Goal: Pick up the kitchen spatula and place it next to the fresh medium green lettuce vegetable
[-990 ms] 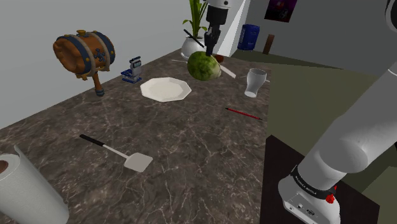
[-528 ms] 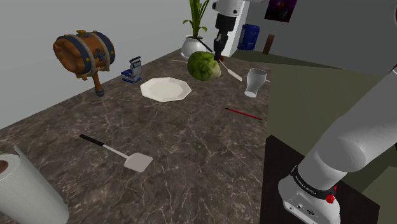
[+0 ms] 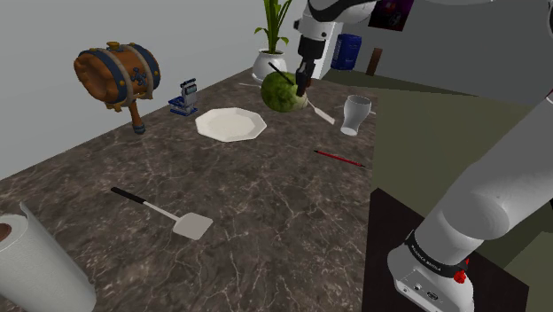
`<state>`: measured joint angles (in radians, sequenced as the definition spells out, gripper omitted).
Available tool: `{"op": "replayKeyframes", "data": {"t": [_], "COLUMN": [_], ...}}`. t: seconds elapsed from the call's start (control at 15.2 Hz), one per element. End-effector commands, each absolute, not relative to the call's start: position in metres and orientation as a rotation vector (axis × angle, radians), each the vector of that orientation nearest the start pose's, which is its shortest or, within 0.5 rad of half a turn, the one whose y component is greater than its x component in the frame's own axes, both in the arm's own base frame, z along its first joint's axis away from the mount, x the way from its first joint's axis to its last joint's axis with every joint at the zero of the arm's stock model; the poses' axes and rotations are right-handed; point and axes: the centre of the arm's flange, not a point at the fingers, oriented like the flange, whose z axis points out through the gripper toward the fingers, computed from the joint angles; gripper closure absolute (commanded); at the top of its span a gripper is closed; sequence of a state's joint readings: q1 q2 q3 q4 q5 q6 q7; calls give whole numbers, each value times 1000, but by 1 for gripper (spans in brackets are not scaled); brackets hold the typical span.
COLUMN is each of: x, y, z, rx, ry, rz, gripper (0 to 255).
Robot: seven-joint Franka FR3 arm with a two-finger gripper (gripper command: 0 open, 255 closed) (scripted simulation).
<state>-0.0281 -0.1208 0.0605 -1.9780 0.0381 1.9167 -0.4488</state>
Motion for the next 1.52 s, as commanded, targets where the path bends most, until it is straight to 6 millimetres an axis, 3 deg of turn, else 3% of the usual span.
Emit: {"op": "replayKeyframes", "data": {"t": [0.0, 1.45], "x": [529, 529], "y": [22, 22], "z": [515, 399], "rx": [-3039, -3039], "ry": [-726, -726], "rz": [-101, -101], "gripper": [255, 255]}}
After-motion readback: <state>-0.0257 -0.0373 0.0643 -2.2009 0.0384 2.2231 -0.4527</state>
